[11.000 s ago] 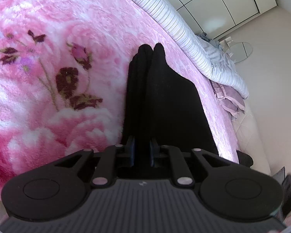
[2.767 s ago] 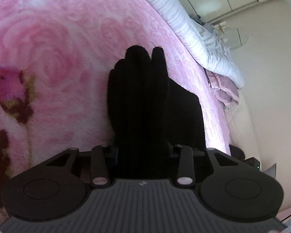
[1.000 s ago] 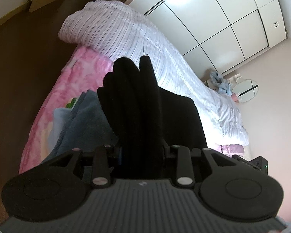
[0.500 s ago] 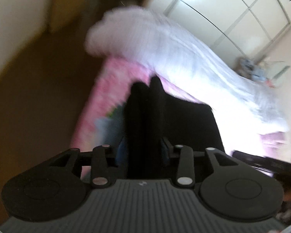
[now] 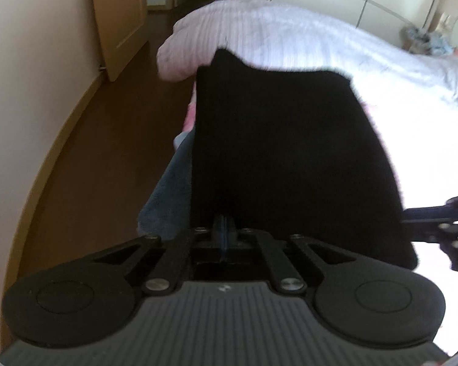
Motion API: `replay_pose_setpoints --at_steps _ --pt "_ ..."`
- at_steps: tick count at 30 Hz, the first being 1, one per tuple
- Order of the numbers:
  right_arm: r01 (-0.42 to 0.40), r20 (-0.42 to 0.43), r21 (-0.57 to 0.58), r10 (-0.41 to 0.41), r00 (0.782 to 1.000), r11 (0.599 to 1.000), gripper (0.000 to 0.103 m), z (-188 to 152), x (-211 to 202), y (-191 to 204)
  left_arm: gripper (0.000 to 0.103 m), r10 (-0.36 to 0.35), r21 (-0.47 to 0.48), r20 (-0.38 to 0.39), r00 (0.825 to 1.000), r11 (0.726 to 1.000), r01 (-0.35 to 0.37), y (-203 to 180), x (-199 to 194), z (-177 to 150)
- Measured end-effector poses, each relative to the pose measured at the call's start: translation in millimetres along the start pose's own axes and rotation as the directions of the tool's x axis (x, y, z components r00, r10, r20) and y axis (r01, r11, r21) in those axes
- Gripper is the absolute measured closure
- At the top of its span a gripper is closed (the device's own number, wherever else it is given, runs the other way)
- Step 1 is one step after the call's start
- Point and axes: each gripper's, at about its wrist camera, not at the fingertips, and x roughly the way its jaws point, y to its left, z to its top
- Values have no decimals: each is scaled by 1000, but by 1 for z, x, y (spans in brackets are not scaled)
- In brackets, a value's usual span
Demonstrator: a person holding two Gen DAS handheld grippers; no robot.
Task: Fold clothes
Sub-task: 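Lift the black square with both grippers and carry it onto the clothes stack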
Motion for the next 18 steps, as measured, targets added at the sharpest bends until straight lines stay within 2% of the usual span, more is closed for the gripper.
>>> replay_pose_setpoints --at_steps 3,6,9,11,13,15,18 --pt "30 19 -68 -28 999 997 84 -4 16 15 103 7 -23 -8 1000 1000 -7 6 6 -2" --pt "88 24 -110 -86 996 990 84 -6 22 25 103 -24 -22 -13 1000 999 23 7 -2 1" --pt "106 -9 -91 -107 994 990 84 -4 16 25 103 -49 -35 -12 999 998 49 12 -15 10" --pt "88 -9 -44 -88 996 995 84 2 6 16 103 -63 -42 5 998 997 63 15 -25 21" --pt "70 35 14 -71 997 997 83 14 -4 5 103 -72 -27 53 996 997 74 14 -34 35" --pt "85 90 47 -89 992 995 84 27 -7 -3 103 -74 -29 62 995 997 76 16 -24 41" --pt "120 99 76 -128 987 990 83 39 9 -15 103 -72 -43 49 996 996 74 21 2 45"
